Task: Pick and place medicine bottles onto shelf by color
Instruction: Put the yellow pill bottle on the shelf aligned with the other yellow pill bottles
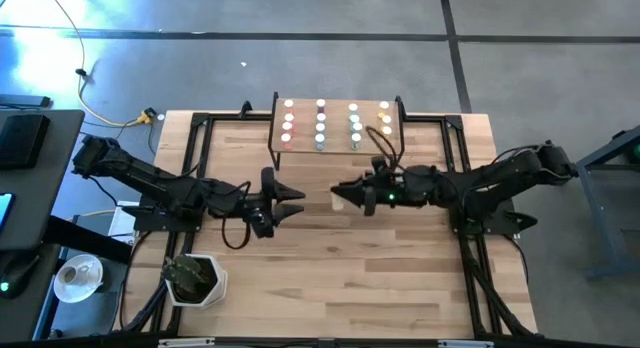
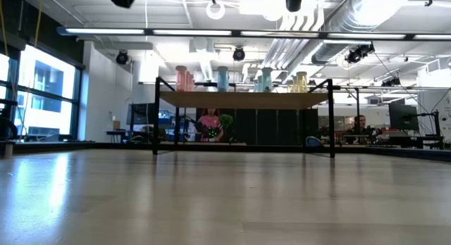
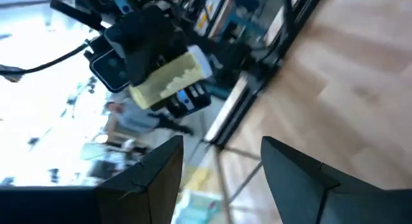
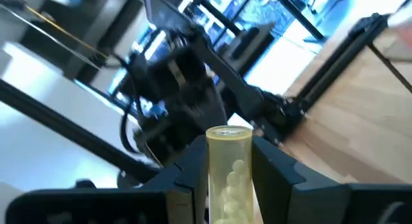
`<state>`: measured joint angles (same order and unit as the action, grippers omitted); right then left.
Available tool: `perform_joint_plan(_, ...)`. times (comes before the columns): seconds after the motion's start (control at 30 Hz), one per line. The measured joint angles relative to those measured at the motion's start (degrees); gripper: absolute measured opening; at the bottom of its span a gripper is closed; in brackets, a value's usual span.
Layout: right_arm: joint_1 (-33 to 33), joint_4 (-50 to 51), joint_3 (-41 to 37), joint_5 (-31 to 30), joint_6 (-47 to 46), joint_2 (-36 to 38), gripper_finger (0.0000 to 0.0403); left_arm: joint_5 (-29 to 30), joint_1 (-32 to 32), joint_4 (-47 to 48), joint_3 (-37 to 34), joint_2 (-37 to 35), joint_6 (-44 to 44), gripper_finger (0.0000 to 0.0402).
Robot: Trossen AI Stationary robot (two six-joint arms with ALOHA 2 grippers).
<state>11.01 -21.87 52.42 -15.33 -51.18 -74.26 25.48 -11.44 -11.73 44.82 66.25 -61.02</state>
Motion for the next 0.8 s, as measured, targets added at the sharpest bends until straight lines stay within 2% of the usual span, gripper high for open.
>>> perform_joint_plan(0.17,-3.1,-4.5,0.0,0.4,-1.7,0.0,0.0085,4.1,0.0,-1.5,0.0,2.7,-9.0,0.0200)
perform_joint_plan(0.3,-5.5,-6.2,0.0,1.4,-1.5,0.0,0.0085,6.9,0.0,-6.3,0.0,5.6,-16.4,0.0200)
perform_joint_plan(0.53,-8.5,-6.1,0.0,9.6,-3.0,0.0,0.0085,13.1,0.0,-17.6,0.0,11.1,-31.8,0.0200)
perform_joint_plan(0.8,-8.8,1.6,0.0,14.2,-5.8,0.0,0.0085,19.2,-1.2,-22.3,0.0,16.7,-44.9,0.0200)
